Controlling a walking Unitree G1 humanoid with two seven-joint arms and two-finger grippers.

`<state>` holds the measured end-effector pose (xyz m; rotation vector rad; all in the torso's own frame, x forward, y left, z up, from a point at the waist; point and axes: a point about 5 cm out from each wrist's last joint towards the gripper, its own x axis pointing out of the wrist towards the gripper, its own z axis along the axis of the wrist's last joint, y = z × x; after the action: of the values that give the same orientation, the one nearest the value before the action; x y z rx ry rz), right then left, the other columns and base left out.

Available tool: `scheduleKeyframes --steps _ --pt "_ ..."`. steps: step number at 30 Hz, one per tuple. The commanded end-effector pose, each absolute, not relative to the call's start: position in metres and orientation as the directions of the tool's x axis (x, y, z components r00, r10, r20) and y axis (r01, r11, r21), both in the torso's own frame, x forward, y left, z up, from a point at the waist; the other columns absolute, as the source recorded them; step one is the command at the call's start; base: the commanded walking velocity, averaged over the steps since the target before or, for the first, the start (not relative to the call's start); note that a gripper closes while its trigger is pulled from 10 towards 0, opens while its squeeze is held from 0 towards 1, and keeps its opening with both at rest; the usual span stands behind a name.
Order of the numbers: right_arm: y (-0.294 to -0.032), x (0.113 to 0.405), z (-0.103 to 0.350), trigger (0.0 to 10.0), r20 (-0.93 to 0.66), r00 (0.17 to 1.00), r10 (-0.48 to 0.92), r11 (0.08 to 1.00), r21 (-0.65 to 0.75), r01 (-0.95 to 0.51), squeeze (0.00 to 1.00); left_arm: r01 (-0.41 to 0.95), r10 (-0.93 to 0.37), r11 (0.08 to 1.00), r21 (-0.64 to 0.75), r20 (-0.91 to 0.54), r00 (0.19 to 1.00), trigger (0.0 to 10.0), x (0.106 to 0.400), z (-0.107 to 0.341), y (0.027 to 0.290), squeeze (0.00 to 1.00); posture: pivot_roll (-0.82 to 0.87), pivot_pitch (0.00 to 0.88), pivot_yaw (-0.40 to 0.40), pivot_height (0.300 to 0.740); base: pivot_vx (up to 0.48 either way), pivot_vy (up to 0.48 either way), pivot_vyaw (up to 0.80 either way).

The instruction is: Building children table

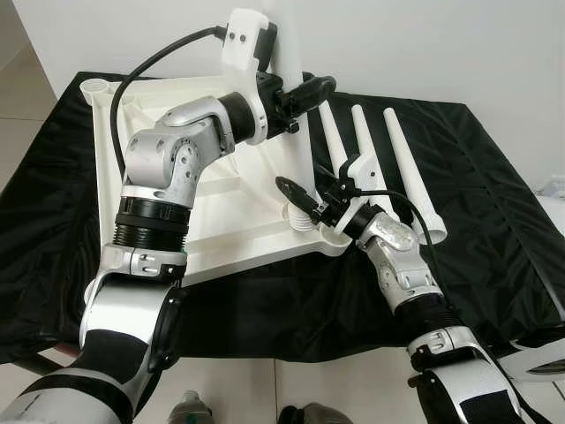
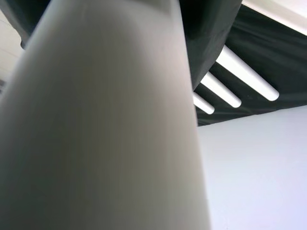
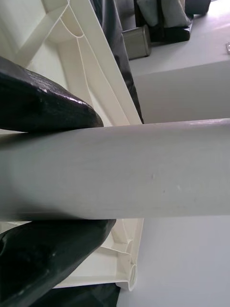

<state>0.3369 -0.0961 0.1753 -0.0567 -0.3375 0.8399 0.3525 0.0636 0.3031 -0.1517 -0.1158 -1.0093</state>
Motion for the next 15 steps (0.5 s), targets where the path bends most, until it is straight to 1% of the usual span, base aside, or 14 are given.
scheduleKeyframes --steps 1,4,5,6,7,11,12,14,15 --pt "-0.107 0.344 0.177 10.0 0.284 0.687 0.669 0.738 -0.145 -0.659 0.00 0.866 -0.848 0.498 -0.051 0.179 0.499 0.0 0.349 0.308 0.057 0.00 0.07 0.000 -0.082 0.740 0.000 0.000 0.00" --pt "-0.109 0.347 0.177 10.0 0.282 0.724 0.629 0.774 -0.145 -0.616 0.00 0.860 -0.843 0.508 -0.047 0.176 0.508 0.0 0.349 0.308 0.056 0.00 0.07 0.000 -0.082 0.740 0.000 0.000 0.00" --pt "-0.113 0.350 0.176 10.0 0.272 0.755 0.597 0.800 -0.128 -0.586 0.00 0.850 -0.835 0.525 -0.041 0.167 0.524 10.0 0.351 0.308 0.056 0.00 0.07 0.000 -0.081 0.740 0.000 0.000 0.00" --pt "-0.113 0.350 0.176 10.0 0.272 0.755 0.597 0.800 -0.128 -0.586 0.00 0.850 -0.835 0.525 -0.041 0.167 0.524 10.0 0.351 0.308 0.056 0.00 0.07 0.000 -0.081 0.740 0.000 0.000 0.00" --pt "-0.115 0.353 0.175 10.0 0.262 0.780 0.568 0.821 -0.107 -0.561 1.00 0.838 -0.824 0.545 -0.031 0.163 0.542 10.0 0.352 0.309 0.056 0.00 0.07 0.000 -0.082 0.740 0.000 0.000 0.00" --pt "-0.117 0.355 0.174 10.0 0.256 0.795 0.550 0.832 -0.092 -0.546 1.00 0.829 -0.816 0.559 -0.024 0.162 0.555 10.0 0.352 0.309 0.055 0.00 0.07 0.000 -0.082 0.740 0.000 0.000 0.00" --pt "-0.120 0.356 0.174 10.0 0.254 0.815 0.521 0.852 -0.097 -0.515 1.00 0.810 -0.797 0.586 -0.014 0.169 0.580 10.0 0.353 0.311 0.055 0.00 0.07 0.000 -0.085 0.740 0.000 0.000 0.00" --pt "-0.120 0.356 0.174 10.0 0.254 0.815 0.521 0.852 -0.097 -0.515 1.00 0.810 -0.797 0.586 -0.014 0.169 0.580 10.0 0.353 0.311 0.055 0.00 0.07 0.000 -0.085 0.740 0.000 0.000 0.00" --pt "-0.122 0.357 0.175 10.0 0.257 0.830 0.495 0.869 -0.114 -0.482 1.00 0.787 -0.775 0.617 -0.003 0.177 0.607 10.0 0.354 0.313 0.055 0.00 0.07 0.000 -0.090 0.740 0.000 0.000 0.00"
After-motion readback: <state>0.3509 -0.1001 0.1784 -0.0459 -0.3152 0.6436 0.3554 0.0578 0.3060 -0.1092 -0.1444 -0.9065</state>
